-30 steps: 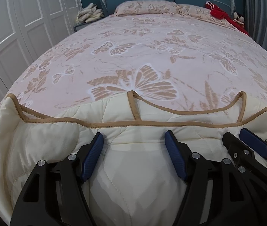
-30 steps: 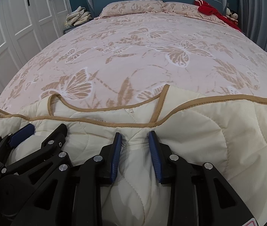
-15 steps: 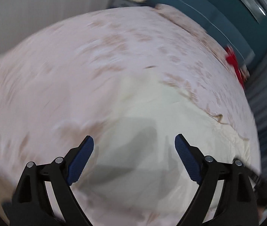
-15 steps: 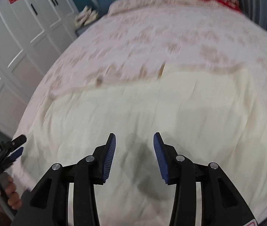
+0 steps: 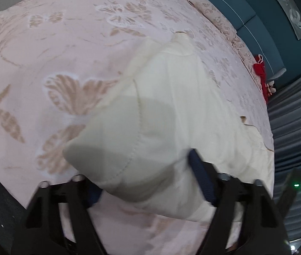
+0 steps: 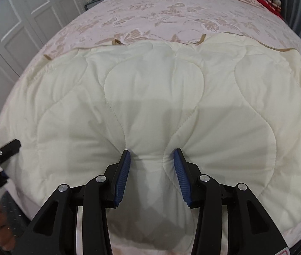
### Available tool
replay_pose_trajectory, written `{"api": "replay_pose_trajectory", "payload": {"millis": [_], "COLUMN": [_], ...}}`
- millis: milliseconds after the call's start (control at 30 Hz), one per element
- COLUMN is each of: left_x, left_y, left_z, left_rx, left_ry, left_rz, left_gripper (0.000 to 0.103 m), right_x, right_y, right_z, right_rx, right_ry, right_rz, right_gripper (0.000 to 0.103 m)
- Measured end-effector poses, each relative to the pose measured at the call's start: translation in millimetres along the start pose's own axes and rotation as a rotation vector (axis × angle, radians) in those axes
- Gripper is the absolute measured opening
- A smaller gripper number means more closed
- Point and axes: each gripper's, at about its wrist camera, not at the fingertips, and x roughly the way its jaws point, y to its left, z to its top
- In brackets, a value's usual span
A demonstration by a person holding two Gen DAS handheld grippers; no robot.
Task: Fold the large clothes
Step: 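Lift the gripped edge with both grippers and fold it over the jacket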
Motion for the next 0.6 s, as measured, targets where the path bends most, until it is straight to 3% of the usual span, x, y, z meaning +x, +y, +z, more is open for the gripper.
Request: {"api": "replay_pose_trajectory", "payload": {"millis": [67,167,267,400,500,600], "left_x": [-9,-28,-50,-78,-86,-90], "left_y": [-17,-46,-75,-113,-141,-166], "left_z": [1,0,-4,-3,-6,-17], "left_rx": [0.051,0.122,0.186,0.282,0.366,0.425], "left_ry": [-0.023,-0.067,-0.106,-0.147,-0.165,-0.173], "left_rz": [0.01,0.0,-0.026,-0.061,-0.056,-0.066], "left_gripper": [0.035,0.024,0.02,0.019,0.019,0.019], "right_x": [6,10,7,-46,-78,-69], "right_y": [3,6,4,-19,-38,-45], "right_z": [4,10,17,10,-20,-38], "right_rx": [-0.014,-0.021,-0.03,0.073,0.082,0.097], "right_ry": [0.0,0.003,0.007,-0.032,-0.023,0.032], "right_rz": [-0.016,-0.022,0.007,0.164,0.213,0.249], "right_gripper": [0.045,0.047,0.044,0.013,0.006,0.0]}}
